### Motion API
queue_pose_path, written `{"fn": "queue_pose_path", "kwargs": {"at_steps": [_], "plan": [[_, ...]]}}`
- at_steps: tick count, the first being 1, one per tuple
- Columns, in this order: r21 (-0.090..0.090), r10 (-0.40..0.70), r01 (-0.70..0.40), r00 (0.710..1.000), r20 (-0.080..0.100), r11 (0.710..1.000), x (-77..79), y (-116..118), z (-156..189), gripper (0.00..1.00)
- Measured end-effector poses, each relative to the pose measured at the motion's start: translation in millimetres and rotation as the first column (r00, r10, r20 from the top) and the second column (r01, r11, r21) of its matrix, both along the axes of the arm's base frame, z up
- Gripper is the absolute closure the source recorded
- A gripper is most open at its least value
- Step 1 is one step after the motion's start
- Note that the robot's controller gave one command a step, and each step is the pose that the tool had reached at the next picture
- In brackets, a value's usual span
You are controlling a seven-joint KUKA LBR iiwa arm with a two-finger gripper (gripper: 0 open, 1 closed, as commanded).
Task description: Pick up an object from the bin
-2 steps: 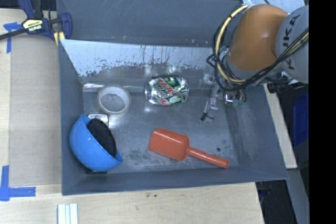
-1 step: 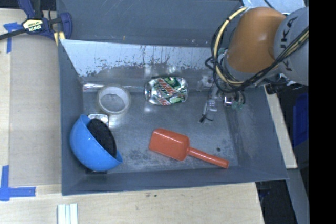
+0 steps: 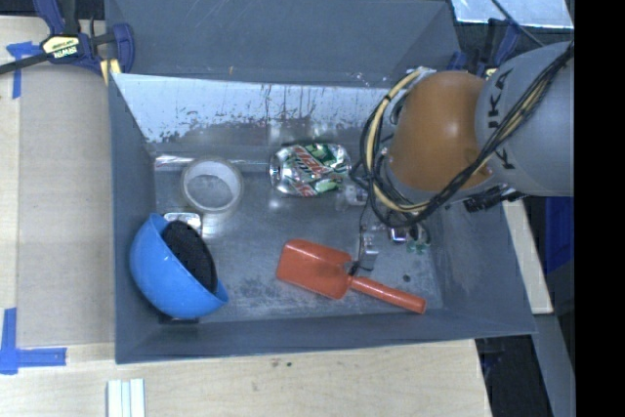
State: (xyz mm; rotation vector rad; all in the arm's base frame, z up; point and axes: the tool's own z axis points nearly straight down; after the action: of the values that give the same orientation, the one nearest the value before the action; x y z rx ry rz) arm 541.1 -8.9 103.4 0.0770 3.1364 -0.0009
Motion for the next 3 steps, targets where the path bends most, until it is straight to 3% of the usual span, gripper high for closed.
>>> {"fn": "queue_pose_path", "kwargs": {"at_steps": [1, 2, 3], "plan": [[0.002, -0.300, 0.300, 0.954, 0.005, 0.954, 57.6, -66.5, -4.2, 0.00], [0.005, -0.021, 0.021, 1.000, -0.005, 1.000, 12.2, 32.5, -27.9, 0.00], [0.001, -0.258, 0.258, 0.966, 0.010, 0.966, 48.9, -31.7, -31.5, 0.00]]}}
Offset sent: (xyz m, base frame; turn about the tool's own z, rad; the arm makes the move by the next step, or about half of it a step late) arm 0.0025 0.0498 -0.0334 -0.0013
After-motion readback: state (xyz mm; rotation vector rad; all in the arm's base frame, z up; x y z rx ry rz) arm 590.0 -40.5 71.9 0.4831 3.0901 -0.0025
